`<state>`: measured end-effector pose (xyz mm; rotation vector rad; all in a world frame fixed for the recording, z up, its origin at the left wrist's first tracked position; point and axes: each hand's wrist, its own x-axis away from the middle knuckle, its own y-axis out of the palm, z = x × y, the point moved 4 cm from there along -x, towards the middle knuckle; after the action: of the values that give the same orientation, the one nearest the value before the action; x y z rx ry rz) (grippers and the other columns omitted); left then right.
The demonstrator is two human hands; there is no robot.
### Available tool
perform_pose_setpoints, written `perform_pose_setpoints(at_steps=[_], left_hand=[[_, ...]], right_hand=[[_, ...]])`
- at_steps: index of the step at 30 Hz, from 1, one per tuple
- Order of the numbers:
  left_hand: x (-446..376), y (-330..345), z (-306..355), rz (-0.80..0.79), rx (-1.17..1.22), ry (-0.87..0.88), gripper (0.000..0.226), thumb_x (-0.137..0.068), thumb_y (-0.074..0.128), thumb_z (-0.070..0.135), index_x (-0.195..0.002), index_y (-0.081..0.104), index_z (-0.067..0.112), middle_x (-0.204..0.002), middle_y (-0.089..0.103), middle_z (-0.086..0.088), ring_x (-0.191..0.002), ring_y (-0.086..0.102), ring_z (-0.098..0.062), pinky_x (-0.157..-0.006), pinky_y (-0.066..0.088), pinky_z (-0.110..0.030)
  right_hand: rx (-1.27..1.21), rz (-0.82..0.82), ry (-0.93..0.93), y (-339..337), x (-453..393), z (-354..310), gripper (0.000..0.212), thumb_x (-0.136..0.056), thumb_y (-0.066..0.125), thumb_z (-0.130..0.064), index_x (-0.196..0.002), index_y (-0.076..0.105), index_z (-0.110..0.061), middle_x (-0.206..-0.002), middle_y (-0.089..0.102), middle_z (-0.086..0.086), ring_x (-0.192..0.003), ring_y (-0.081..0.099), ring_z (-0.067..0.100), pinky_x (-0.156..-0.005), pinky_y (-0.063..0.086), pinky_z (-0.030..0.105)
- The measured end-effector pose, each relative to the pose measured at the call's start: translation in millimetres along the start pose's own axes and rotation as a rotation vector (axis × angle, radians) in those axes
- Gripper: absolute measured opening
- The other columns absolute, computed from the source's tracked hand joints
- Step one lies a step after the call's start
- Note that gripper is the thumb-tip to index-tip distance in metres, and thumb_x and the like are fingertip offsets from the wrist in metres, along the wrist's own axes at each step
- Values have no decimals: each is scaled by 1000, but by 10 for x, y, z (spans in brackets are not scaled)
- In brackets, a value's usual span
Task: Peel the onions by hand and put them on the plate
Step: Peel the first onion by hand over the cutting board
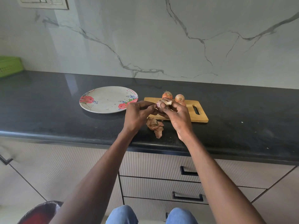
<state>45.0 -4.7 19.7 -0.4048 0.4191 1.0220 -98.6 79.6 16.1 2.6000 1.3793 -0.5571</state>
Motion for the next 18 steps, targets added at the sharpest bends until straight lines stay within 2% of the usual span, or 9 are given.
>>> perform_pose_setpoints(at_steps=[6, 9, 13, 16, 18], left_hand=[[30, 25, 57, 11, 29, -15, 10, -93, 70, 7, -100, 77, 10, -91, 78, -7, -79, 76, -21, -75, 61, -30], [37, 29, 58, -11, 21, -1, 15, -89, 77, 13, -103, 78, 7, -94, 78, -6, -84, 76, -20, -80, 61, -34], [29, 27, 68, -17, -88, 52, 18, -93, 72, 11, -107, 77, 2, -95, 77, -8, -80, 75, -14, -74, 60, -28], [40, 34, 98, -4, -120, 64, 17, -94, 69, 7, -108, 77, 1, -94, 76, -8, -77, 73, -8, -71, 57, -21], [46, 42, 100, -4, -131, 45, 16, -95, 68, 7, -107, 76, 0, -90, 76, -5, -74, 73, -6, -69, 56, -18]], right_hand=[[-17, 55, -10, -15, 4, -5, 30, -86, 77, -28, -113, 74, -16, -102, 74, -9, -98, 67, -1, -77, 51, 13], [-37, 78, 0, -21, -3, 9, 28, -84, 78, -31, -108, 74, -17, -105, 75, -1, -100, 69, 7, -80, 55, 18], [72, 108, -10, -24, -13, 13, 36, -81, 79, -40, -109, 74, -16, -105, 74, -3, -97, 67, 2, -78, 52, 15], [112, 107, -8, -13, -14, 30, 39, -79, 78, -47, -106, 75, -19, -104, 75, -5, -100, 68, 6, -89, 56, 30], [115, 106, -1, -11, -15, 33, 40, -79, 78, -47, -106, 75, -18, -104, 75, -5, -101, 68, 7, -92, 55, 35]])
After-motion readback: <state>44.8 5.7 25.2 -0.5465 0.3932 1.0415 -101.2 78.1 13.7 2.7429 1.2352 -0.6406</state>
